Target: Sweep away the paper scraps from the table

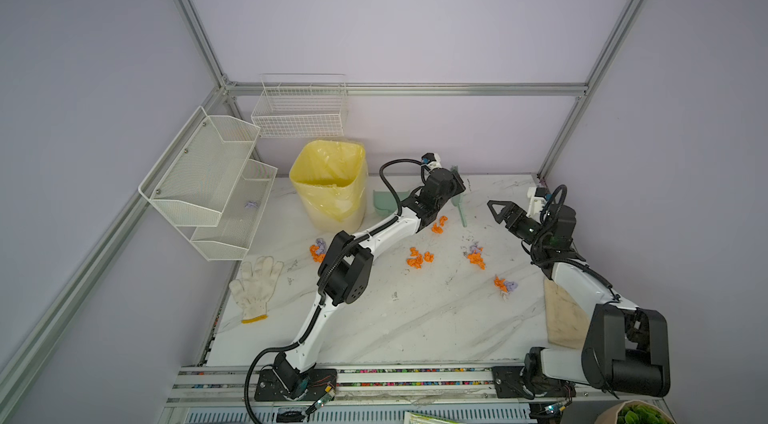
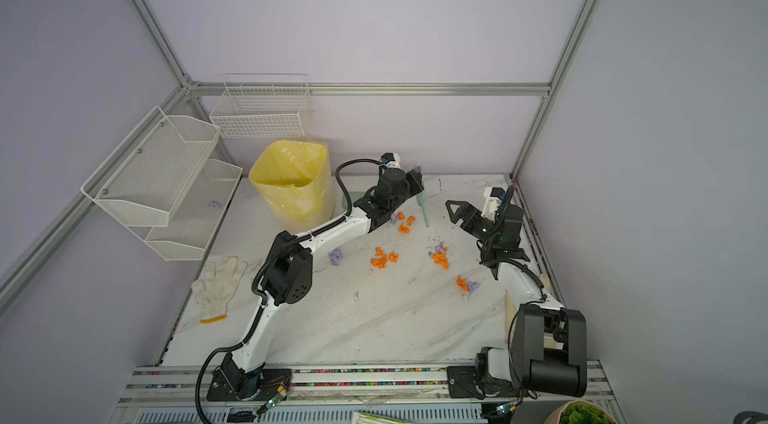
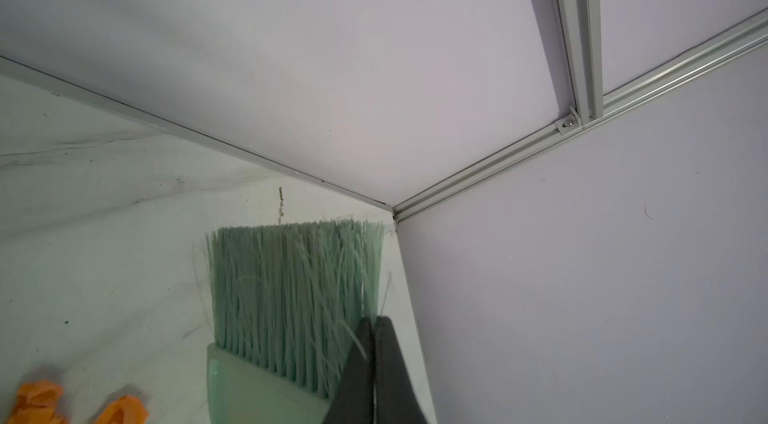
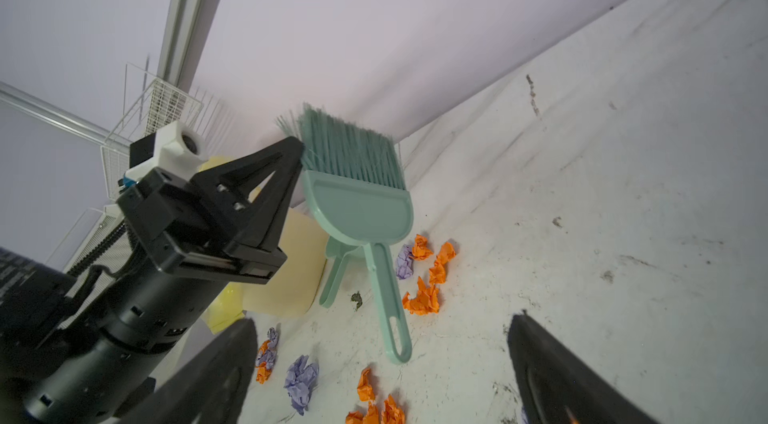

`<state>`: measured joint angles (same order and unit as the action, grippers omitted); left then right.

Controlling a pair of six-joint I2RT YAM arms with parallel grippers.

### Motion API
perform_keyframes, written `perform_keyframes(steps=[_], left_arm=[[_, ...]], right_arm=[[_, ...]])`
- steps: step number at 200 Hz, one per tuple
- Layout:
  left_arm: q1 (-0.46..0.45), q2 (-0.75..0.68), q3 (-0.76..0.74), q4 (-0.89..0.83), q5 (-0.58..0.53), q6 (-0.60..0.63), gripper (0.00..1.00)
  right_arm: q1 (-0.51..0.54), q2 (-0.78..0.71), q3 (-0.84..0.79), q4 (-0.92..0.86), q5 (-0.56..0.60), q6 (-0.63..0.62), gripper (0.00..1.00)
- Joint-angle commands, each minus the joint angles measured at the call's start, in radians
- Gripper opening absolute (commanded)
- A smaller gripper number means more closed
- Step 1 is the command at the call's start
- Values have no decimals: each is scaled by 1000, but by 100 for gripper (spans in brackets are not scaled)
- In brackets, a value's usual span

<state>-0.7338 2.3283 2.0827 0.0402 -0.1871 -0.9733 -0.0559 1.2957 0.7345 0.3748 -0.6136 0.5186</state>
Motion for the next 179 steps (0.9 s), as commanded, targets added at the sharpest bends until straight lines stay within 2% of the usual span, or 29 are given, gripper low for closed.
perform_keyframes(steps=[1, 45, 74, 99, 139, 179], left_arm=[[15, -99, -56, 0, -13, 44, 0], [29, -169, -93, -62, -35, 72, 0], [35, -200, -109, -91, -48, 82, 0], [36, -227, -133, -102, -61, 75, 0], [43, -249, -150, -120, -65, 63, 0], [45, -260, -156, -125, -58, 62, 0]], right_arm=[[107, -46, 23, -87, 183, -181, 97], [230, -87, -25, -77, 317, -335, 96], [262, -37, 2, -102, 352, -382, 94], [334, -35, -4, -73, 416, -426, 93], [423, -12, 15, -54, 497, -445, 93], [458, 72, 116, -98, 560, -463, 90]])
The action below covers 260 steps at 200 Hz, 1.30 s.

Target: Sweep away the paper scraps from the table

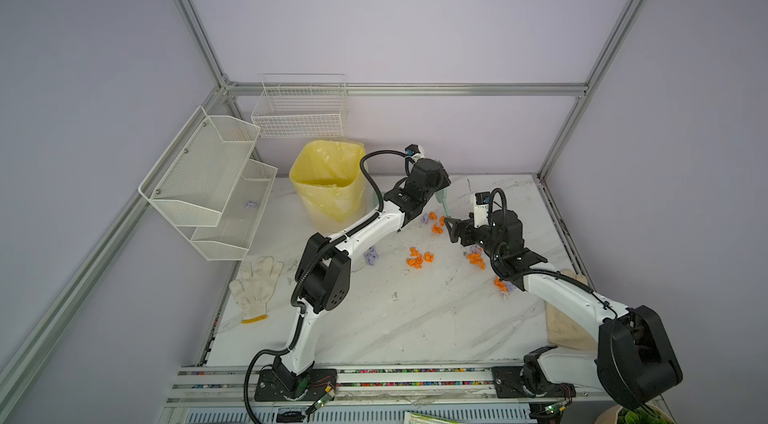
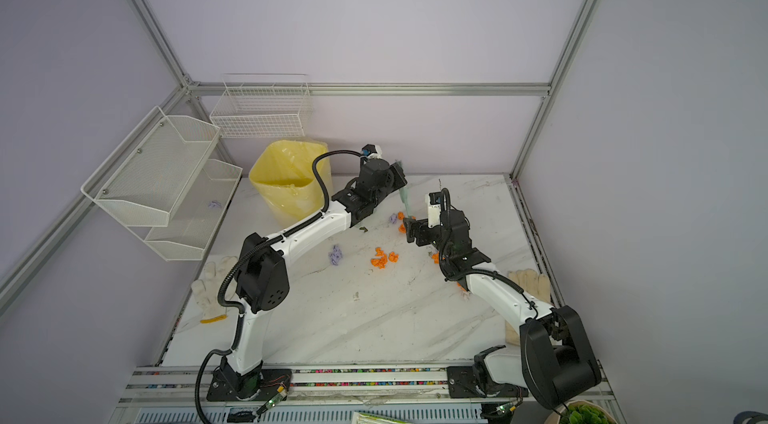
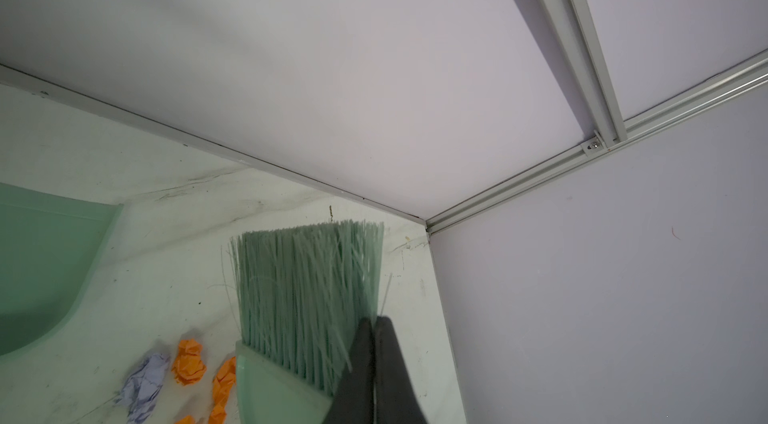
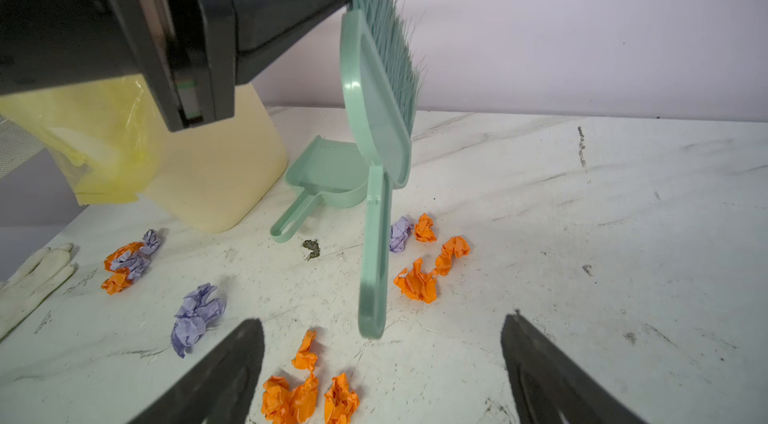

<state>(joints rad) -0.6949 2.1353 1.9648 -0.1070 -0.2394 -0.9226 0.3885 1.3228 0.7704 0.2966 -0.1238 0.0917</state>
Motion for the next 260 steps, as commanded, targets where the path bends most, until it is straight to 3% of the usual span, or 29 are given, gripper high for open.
perform_keyframes(steps=[1, 80, 119, 142, 169, 200, 213, 238, 260], left_arm=[[7, -67, -38, 21, -4, 11, 0], [9, -84, -53, 18, -7, 6, 0], [9, -83, -47, 16, -2, -5, 0], [9, -80, -47, 16, -1, -10, 0], [9, -82, -45, 16, 4, -10, 0], [10, -89, -55, 23, 5, -10, 0], [9, -92, -65, 40, 10, -6, 0], [10, -97, -79, 56, 15, 1, 0], [15, -108, -101, 74, 26, 9, 41]], right_arm=[[13, 45, 83, -22, 71, -37, 90], [16, 228, 224, -54, 65, -70, 73], [18, 261, 233, -38, 55, -71, 70], [20, 277, 236, -30, 54, -72, 58], [19, 300, 239, -27, 49, -72, 52], [19, 301, 236, -16, 40, -63, 32], [19, 293, 234, -12, 38, -57, 12], [19, 261, 235, -22, 32, -49, 1], [17, 213, 225, -47, 28, -14, 0]])
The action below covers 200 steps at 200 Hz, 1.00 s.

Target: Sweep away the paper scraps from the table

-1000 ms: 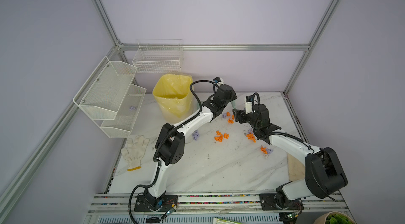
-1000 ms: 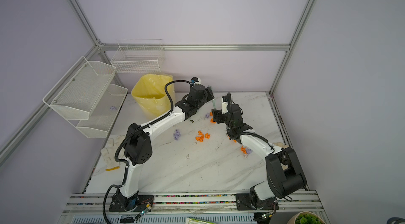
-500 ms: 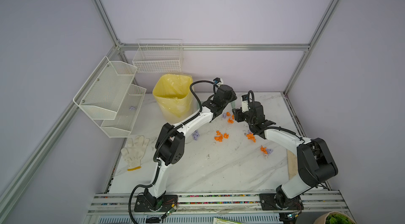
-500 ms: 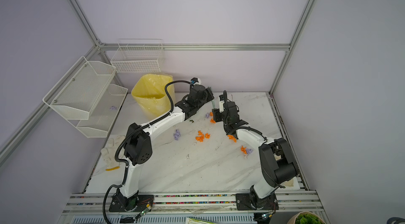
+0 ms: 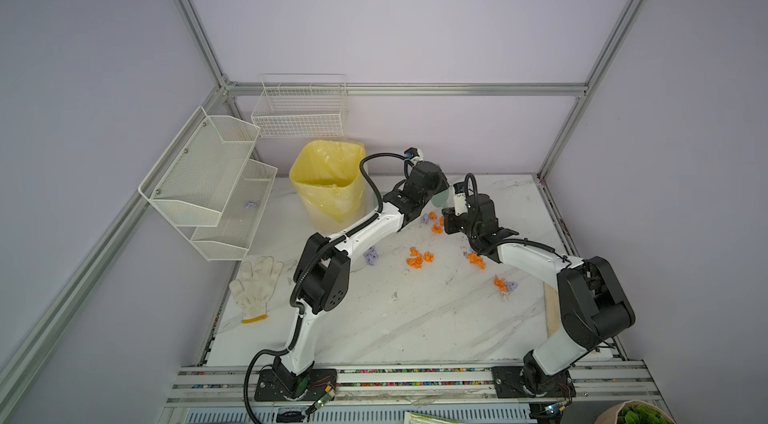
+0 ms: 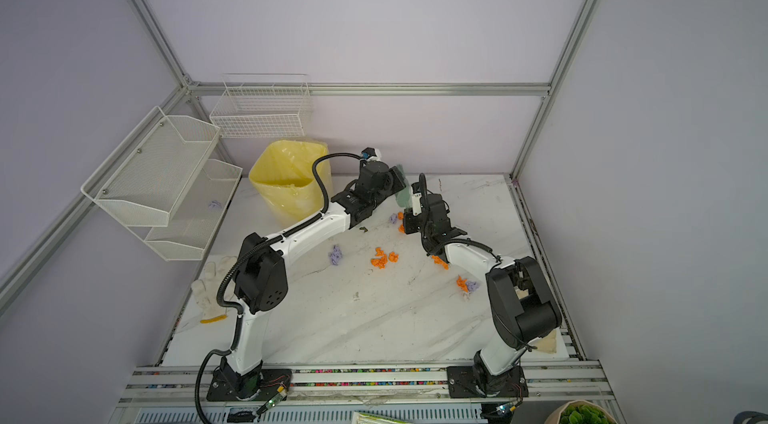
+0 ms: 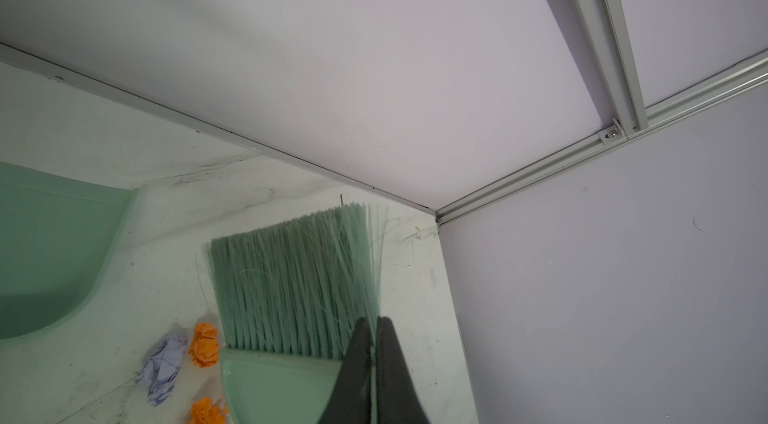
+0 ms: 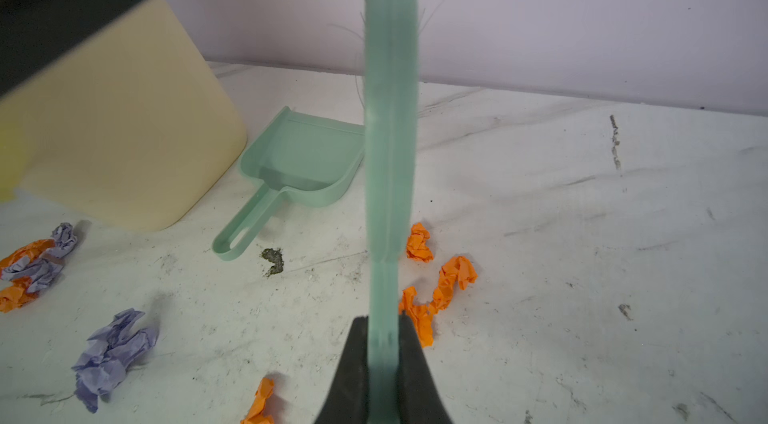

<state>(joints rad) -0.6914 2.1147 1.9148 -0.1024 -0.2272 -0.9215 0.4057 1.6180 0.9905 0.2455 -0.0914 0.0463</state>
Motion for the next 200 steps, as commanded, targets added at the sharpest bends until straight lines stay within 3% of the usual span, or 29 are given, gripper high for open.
perform_keyframes(steps=[1, 28, 31, 93, 122, 157, 200], left_arm=[[12, -88, -53, 71, 14, 9, 43], [30, -118, -98, 87, 54, 50, 97], [35, -121, -104, 92, 66, 50, 100], [113, -214, -336, 295, 299, 121, 100], [160, -172, -418, 483, 481, 20, 100], [190, -117, -465, 714, 635, -84, 100], [195, -80, -461, 795, 686, -119, 100]], right_arm=[[0, -84, 4, 3, -6, 33, 0], [-26, -139, -6, -32, -72, 54, 0], [-31, -142, -6, -37, -85, 58, 0], [-229, -115, 30, -67, -441, 198, 0], [-269, -99, 30, -6, -574, 261, 0], [-284, -58, -10, 174, -672, 408, 0], [-312, -18, -34, 369, -737, 546, 0]])
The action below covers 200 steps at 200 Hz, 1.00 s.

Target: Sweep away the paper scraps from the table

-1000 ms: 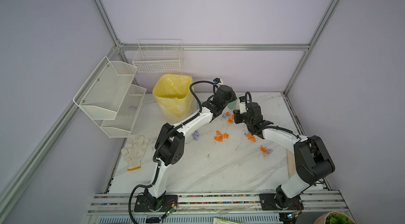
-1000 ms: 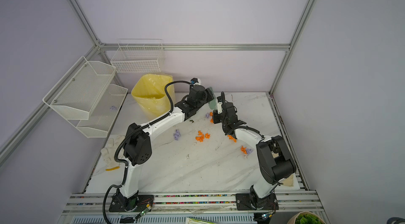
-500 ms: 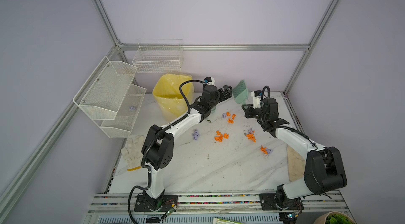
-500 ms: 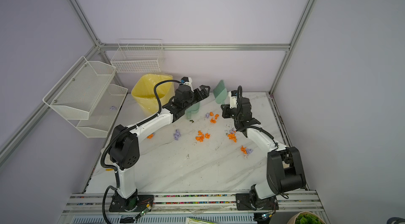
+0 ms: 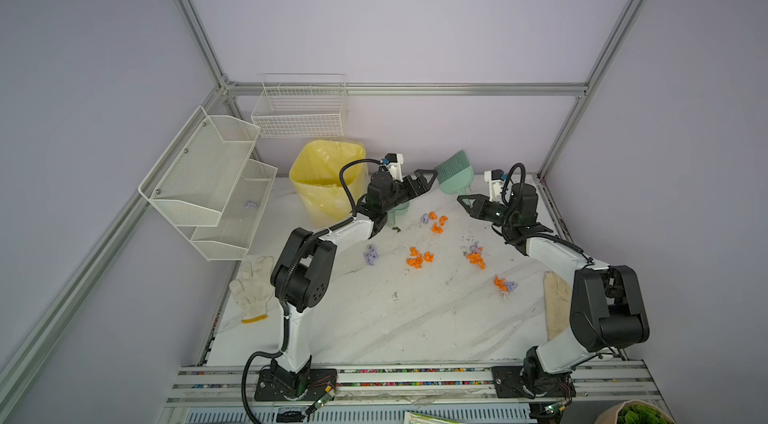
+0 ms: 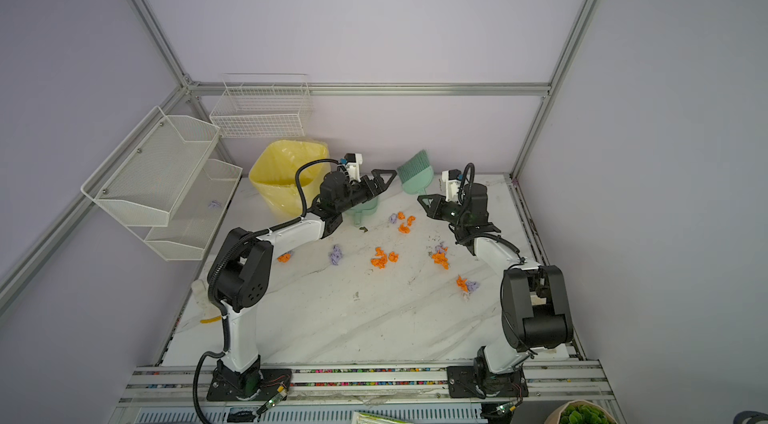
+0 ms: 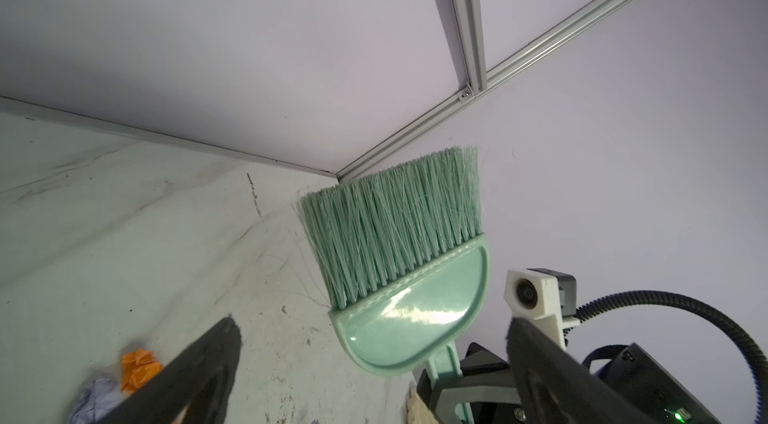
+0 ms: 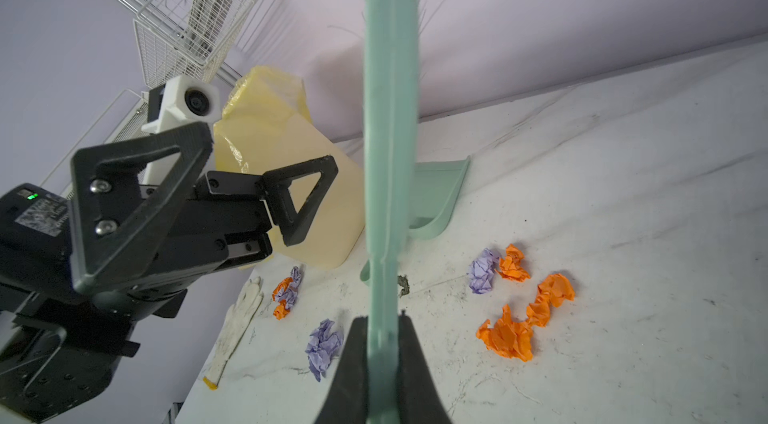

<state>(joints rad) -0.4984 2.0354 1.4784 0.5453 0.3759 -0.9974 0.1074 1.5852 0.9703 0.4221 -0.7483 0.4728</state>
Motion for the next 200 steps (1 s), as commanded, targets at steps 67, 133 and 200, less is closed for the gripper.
perform_keyframes(steps=[67, 133, 200], left_arm=[[5, 100, 16, 314, 155, -112, 93], [10, 163, 77, 377, 188, -160, 77], [14, 195, 88, 440, 156, -232, 57]], right_arm=[[-17, 80, -26, 444, -138, 312, 0], [-17, 151, -28, 592, -199, 436, 0], [-17, 159, -67, 616, -227, 446, 0]])
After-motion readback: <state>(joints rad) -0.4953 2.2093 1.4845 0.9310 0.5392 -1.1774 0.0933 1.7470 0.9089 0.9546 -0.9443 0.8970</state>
